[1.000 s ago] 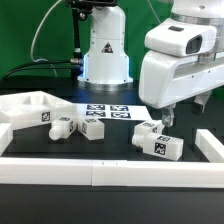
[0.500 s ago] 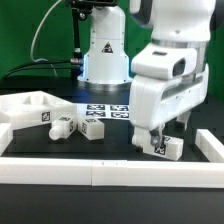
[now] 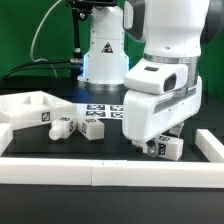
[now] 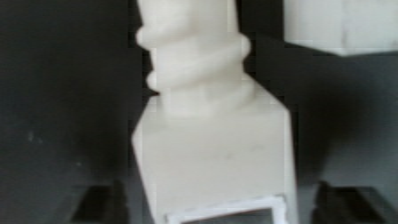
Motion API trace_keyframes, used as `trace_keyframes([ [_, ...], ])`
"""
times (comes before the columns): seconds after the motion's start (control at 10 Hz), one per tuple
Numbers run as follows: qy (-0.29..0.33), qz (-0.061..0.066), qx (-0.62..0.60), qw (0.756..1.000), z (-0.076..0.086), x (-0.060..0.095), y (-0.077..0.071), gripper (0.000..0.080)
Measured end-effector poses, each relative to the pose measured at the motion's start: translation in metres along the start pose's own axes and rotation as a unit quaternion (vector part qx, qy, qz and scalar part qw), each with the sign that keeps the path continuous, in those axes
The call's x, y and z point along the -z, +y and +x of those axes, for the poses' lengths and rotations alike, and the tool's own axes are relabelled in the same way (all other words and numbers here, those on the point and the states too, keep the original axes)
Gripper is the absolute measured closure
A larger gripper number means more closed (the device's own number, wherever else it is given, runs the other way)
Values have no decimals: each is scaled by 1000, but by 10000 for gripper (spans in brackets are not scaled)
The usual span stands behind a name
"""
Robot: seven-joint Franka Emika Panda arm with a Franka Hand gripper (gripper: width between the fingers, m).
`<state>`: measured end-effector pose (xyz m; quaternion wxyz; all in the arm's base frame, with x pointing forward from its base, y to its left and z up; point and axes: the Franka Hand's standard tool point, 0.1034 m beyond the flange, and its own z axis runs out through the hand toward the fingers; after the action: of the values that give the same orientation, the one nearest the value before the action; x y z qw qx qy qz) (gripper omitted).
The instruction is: Assemble one leg
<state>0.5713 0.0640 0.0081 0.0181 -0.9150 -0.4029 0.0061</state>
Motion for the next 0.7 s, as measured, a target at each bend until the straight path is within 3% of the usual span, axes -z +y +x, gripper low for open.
trace_keyframes([
  [0.2,0,0,0,1000,0,1,0,536],
  [0.3,-12,6,0,1000,1,10,3,536],
  [0.4,-7,-1,-2,1000,4,28,5,535],
  [0.6,-6,-10,-30,999,-6,63,-9,535],
  [0.7,-7,-15,-53,998,-11,85,-24,535],
])
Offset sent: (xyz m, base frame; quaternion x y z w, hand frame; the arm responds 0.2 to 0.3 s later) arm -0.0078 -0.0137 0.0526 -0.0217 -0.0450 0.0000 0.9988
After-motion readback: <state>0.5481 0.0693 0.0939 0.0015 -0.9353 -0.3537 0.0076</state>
